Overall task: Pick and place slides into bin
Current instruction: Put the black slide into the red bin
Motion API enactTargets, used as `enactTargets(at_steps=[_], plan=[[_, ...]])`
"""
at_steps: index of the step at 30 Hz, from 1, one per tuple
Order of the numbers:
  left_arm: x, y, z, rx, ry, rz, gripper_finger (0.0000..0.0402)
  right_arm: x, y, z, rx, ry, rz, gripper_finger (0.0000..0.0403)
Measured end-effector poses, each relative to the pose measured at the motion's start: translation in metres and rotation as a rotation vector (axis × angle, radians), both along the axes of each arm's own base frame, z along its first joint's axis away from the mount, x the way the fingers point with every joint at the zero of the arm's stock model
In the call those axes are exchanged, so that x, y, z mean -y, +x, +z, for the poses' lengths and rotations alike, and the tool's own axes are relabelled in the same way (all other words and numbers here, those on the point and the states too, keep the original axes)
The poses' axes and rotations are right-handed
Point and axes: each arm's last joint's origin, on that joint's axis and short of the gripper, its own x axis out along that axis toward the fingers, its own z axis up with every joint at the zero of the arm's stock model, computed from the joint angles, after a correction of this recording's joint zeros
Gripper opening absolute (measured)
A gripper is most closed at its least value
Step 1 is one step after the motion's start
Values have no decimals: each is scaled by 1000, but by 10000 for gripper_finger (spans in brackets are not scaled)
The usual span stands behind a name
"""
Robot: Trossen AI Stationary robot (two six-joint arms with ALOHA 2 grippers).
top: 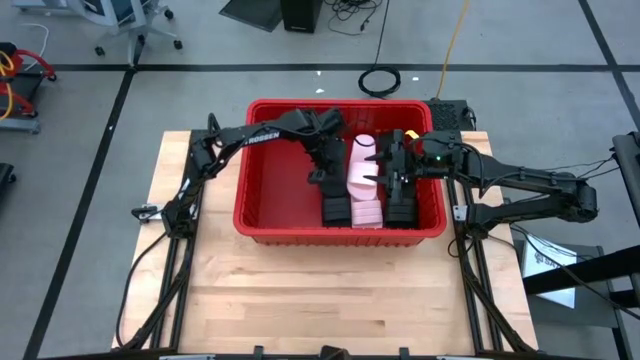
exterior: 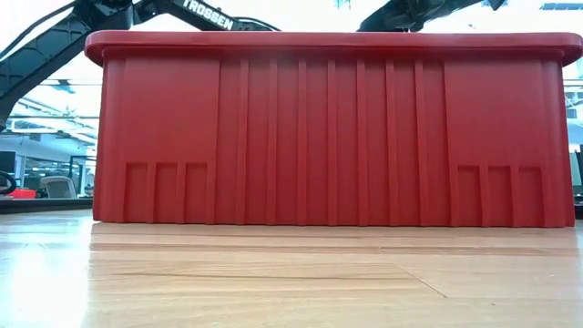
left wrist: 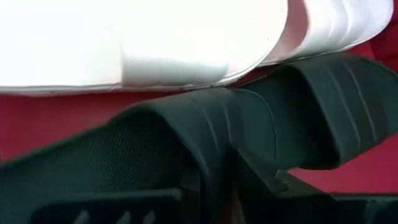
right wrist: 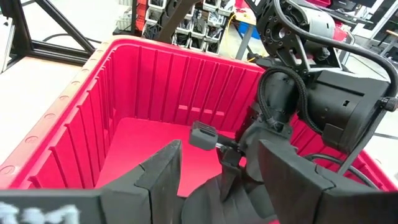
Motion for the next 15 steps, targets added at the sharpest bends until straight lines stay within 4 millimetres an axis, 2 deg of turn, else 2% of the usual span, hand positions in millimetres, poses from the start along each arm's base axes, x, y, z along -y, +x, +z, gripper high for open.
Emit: enactTargets(at_steps=[3, 11, 15], plan=[[-2, -1, 0, -1, 8, 1, 95, 0, 0, 0, 0, 0, 0, 201], [-1, 4, 1, 33, 30, 3, 201, -1, 0, 0, 2, 8, 28, 201], [4, 8, 2, 43, 49, -17, 231, -1, 0, 0, 2, 8, 27, 201]])
